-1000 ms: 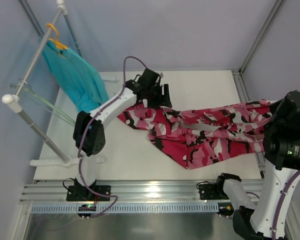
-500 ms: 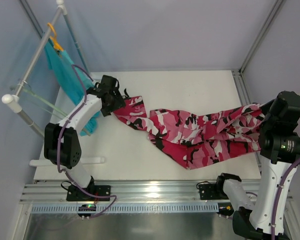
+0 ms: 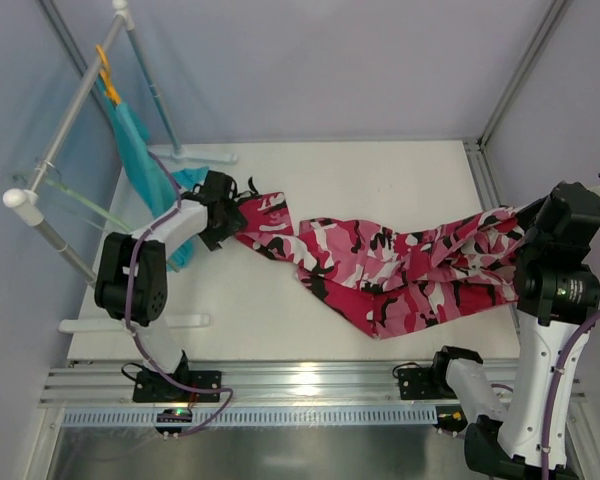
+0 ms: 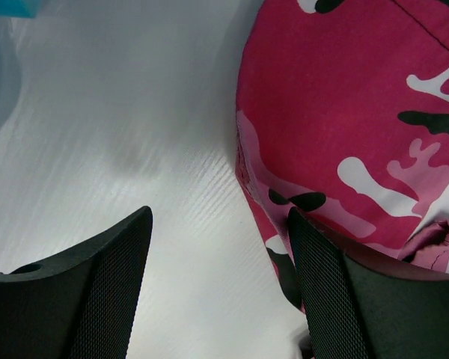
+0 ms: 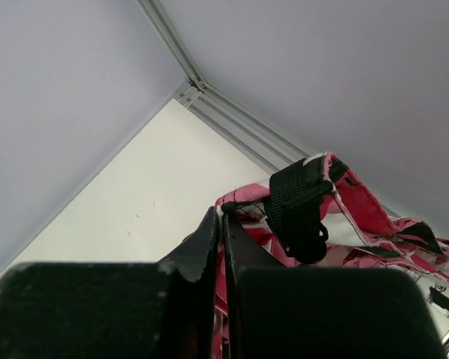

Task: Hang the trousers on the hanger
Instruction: Fold the trousers

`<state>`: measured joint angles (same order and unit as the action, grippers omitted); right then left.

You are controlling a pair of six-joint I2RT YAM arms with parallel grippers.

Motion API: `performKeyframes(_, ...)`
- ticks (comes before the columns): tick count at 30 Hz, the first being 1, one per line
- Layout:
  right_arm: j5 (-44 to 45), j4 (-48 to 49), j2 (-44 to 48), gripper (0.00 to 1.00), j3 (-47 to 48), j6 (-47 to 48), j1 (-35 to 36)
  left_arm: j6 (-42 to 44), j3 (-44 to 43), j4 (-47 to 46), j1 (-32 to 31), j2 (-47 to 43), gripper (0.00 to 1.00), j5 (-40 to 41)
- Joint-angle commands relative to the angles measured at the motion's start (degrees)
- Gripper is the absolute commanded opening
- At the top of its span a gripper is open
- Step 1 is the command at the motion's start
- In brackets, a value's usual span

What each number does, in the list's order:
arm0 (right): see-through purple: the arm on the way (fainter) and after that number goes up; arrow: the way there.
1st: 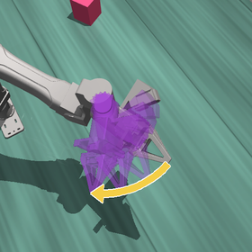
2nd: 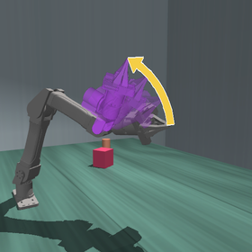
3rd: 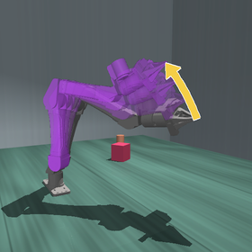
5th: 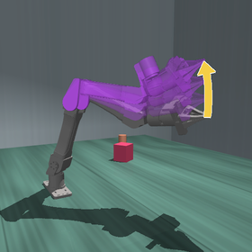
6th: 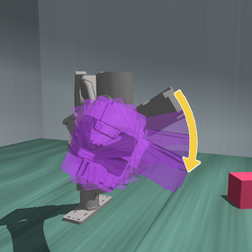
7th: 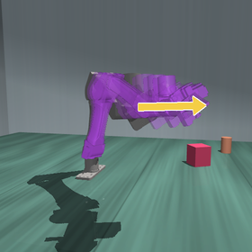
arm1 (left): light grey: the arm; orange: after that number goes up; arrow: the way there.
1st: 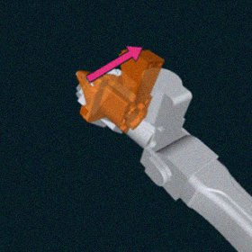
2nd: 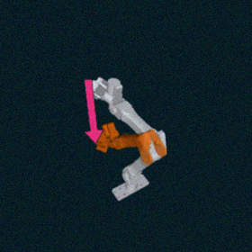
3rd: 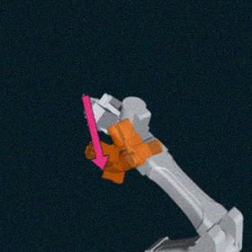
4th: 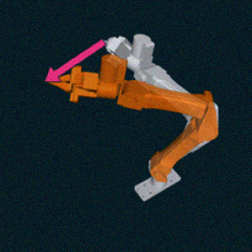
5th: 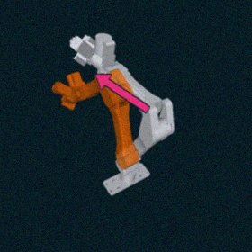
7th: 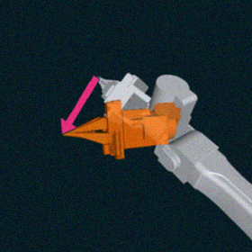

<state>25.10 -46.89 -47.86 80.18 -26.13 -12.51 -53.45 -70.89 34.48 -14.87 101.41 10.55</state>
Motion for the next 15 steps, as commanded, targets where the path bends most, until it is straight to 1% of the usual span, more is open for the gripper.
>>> performKeyframes(1,-0.6,6.6,1.0,0.04,0.1,-0.3,-0.2,-3.2,1.5,-7.3,0.5,0.1,0.73,1.6)
performKeyframes(2,-0.8,6.6,1.2,0.04,0.0,-0.2,-0.3,-3.4,1.5,-8.8,0.7,0.6,0.73,1.2)
performKeyframes(5,-0.5,6.8,1.6,0.04,-0.7,0.2,-0.3,-5.2,0.6,-9.2,1.8,2.8,0.73,0.1)
performKeyframes(8,-0.2,6.9,1.6,0.04,-1.3,0.6,-0.3,-7.4,1.9,-11.9,2.8,3.5,0.73,-1.4)
performKeyframes(11,-0.1,7.1,1.5,0.04,-1.4,0.6,-0.3,-8.0,1.8,-11.0,3.0,4.8,0.69,-1.5)
performKeyframes(13,-0.2,7.3,1.4,0.04,-1.7,0.3,-0.3,-8.1,1.5,-11.1,3.0,5.7,0.55,-2.4)
performKeyframes(14,-0.6,7.4,1.4,0.04,-1.8,0.2,-0.3,-8.3,1.5,-11.0,3.0,5.6,0.45,-2.5)
performKeyframes(15,-0.8,7.4,1.0,0.04,-2.0,0.1,-0.3,-8.3,1.5,-10.6,3.0,5.5,0.23,-2.7)
